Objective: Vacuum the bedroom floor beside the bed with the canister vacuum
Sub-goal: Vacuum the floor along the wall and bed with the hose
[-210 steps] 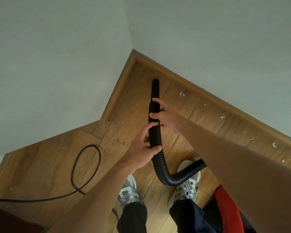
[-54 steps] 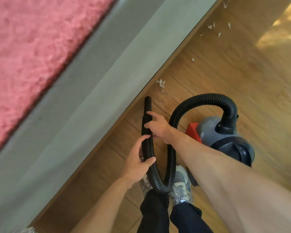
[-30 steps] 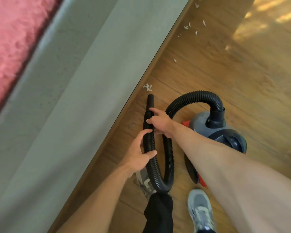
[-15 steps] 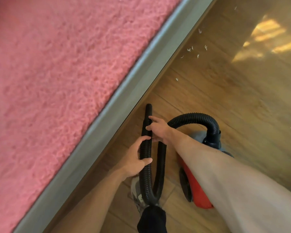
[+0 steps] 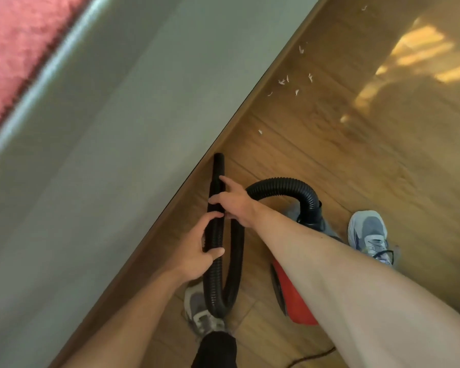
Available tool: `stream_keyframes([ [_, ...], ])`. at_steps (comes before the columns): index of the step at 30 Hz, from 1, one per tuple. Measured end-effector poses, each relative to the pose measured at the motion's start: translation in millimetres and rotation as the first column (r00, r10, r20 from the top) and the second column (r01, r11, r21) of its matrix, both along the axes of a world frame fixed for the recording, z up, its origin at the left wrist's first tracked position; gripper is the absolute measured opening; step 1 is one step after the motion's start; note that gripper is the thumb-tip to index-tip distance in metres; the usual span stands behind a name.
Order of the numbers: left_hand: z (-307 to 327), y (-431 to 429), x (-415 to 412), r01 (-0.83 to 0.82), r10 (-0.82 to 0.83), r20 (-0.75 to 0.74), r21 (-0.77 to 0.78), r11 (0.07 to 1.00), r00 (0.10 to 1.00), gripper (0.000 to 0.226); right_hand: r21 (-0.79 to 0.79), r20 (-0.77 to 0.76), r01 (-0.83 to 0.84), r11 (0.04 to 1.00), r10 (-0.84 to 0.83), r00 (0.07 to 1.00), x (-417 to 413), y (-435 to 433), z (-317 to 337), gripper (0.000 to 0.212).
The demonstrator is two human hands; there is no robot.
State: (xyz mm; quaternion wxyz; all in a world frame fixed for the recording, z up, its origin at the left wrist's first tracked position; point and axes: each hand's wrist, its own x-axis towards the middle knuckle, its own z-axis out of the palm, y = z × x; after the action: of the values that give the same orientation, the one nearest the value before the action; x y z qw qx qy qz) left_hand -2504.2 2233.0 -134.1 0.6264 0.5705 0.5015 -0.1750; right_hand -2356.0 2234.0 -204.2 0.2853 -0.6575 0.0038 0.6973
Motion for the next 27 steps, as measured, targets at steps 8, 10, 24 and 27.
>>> stream_keyframes([
  [8,3.1,-2.0,46.6,0.000,0.000,0.020,0.014,1.000,1.000,0.067,0.015,0.016,0.012,1.000,-0.012,1.000,48.0,-3.3,2.2,0.083],
  [10,1.6,-0.3,62.0,0.017,-0.018,0.024,0.019,1.000,1.000,0.067,0.007,0.028,0.018,1.000,-0.018,0.999,63.7,-3.0,1.7,0.083],
  [24,1.9,-4.4,154.3,0.085,-0.085,-0.029,0.019,0.996,0.996,0.067,-0.046,-0.007,-0.011,0.999,0.011,1.000,159.8,-8.3,0.9,0.080],
  [27,9.3,-2.6,167.4,0.088,-0.086,-0.074,0.026,0.996,0.994,0.067,-0.048,-0.048,-0.054,0.997,0.052,0.998,169.7,-3.6,4.6,0.080],
])
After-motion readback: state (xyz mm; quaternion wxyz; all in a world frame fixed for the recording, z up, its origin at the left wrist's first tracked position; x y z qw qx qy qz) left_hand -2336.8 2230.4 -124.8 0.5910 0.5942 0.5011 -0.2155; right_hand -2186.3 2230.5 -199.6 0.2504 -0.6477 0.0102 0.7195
